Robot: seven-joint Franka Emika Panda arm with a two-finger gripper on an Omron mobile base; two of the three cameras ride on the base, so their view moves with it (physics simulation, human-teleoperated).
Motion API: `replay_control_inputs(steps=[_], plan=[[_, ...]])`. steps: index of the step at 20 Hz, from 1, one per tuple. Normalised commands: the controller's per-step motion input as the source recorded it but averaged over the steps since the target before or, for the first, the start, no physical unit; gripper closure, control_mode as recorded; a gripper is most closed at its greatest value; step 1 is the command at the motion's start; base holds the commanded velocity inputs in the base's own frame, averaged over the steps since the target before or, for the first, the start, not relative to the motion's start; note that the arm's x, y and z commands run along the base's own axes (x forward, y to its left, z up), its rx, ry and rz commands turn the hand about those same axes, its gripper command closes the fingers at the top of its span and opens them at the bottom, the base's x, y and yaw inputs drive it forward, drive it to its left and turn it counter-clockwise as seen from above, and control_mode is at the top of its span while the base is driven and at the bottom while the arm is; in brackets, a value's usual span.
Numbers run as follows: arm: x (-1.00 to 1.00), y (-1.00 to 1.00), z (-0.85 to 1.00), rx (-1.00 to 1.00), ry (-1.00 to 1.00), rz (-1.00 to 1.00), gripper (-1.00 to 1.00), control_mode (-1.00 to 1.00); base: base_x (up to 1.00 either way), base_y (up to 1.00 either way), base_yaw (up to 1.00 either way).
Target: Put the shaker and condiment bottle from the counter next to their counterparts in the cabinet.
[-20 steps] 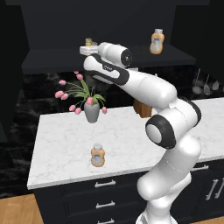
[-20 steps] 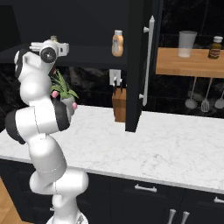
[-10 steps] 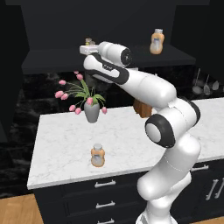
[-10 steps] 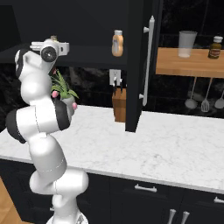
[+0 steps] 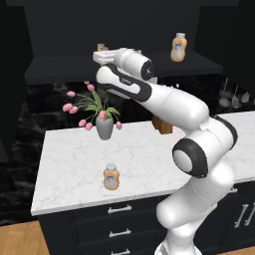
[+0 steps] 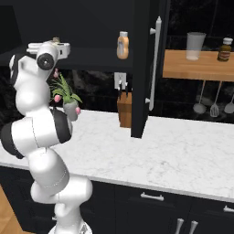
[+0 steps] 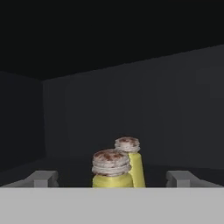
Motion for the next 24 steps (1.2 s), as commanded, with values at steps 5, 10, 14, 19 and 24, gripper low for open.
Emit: replay_control_inputs(steps=[5, 10, 14, 19, 24], plan=[[-0.96, -0.40, 0.01, -0.09, -0.17, 0.00, -1.00, -1.00, 0.00, 0.00, 0.00], [-0.65, -0.71, 0.02, -0.07, -0.01, 0.00, -1.00, -1.00, 0.00, 0.00, 0.00], [-0.59, -0.61, -0.03, -0.08, 0.10, 0.01, -1.00, -1.00, 0.00, 0.00, 0.00], [-0.63, -0.41, -0.21, -0.22, 0.21, 0.13, -1.00, -1.00, 0.00, 0.00, 0.00], [-0.72, -0.23, -0.74, -0.22, 0.09, 0.23, -1.00, -1.00, 0.00, 0.00, 0.00]])
